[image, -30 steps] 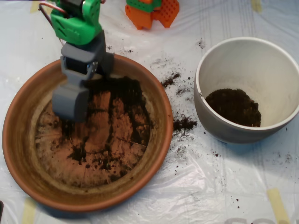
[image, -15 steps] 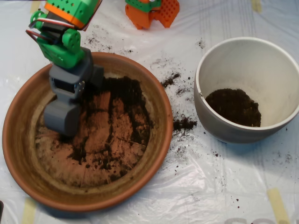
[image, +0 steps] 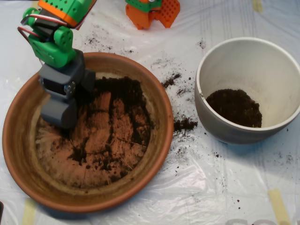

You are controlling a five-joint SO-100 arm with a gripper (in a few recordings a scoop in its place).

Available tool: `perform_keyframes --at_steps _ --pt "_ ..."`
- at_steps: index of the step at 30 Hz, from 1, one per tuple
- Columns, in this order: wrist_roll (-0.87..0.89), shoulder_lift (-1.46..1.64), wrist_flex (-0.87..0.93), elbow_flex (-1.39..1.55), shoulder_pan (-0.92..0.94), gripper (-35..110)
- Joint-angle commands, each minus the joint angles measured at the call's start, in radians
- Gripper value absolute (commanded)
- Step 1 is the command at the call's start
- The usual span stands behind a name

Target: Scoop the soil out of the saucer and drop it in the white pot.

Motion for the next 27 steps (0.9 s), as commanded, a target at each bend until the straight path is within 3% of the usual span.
perform_keyframes --at_steps 1,17,27 --pt "-0.017 0.048 0.009 0.006 0.038 16" --pt "-0.031 0.215 -0.117 0.176 0.0 0" --pt "0.054 0.442 0.169 -0.003 -0.199 -1"
